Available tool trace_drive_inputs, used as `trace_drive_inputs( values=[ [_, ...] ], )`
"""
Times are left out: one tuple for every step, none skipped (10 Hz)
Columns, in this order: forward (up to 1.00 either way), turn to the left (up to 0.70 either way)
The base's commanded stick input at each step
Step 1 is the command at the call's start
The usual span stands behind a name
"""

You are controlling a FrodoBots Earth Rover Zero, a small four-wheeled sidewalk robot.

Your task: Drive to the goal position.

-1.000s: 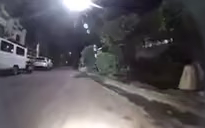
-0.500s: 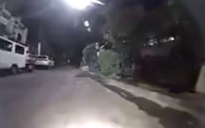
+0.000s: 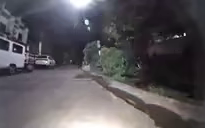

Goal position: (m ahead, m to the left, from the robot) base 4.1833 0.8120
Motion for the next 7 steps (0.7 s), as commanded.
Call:
trace_drive_inputs(
  values=[
    [0.7, 0.0],
    [0.7, 0.0],
    [0.7, 0.0],
    [0.7, 0.0],
    [0.7, 0.0],
    [0.7, 0.0],
    [0.7, 0.0]
  ],
)
